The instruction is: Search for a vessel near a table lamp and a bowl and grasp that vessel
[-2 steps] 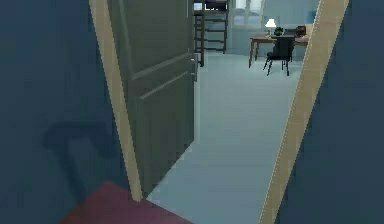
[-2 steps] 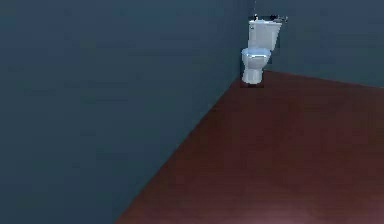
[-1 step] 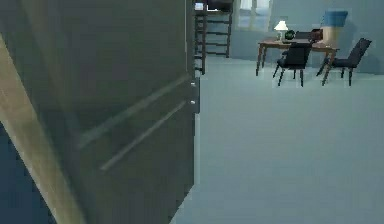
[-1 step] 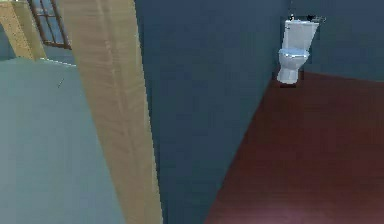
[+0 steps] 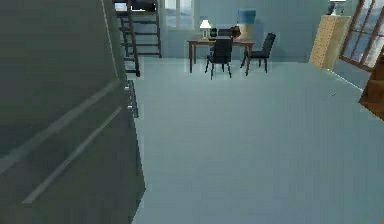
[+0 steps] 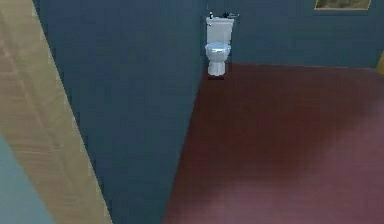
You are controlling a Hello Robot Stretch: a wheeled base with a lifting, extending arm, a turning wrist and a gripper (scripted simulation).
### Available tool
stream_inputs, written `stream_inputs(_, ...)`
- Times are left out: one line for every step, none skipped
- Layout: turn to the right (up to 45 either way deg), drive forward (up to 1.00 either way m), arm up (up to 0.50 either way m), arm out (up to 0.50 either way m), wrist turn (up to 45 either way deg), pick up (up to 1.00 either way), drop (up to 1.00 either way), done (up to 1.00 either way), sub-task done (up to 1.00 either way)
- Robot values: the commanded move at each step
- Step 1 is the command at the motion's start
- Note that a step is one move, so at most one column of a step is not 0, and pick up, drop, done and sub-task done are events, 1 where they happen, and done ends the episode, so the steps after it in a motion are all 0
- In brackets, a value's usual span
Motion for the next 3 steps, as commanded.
stream_inputs(0.0, 0.05, 0.0, 0.0, 0.0, 0.0, 0.0, 0.0, 0.0)
stream_inputs(6.0, 0.0, 0.0, 0.0, 0.0, 0.0, 0.0, 0.0, 0.0)
stream_inputs(0.0, 1.0, 0.0, 0.0, 0.0, 0.0, 0.0, 0.0, 0.0)
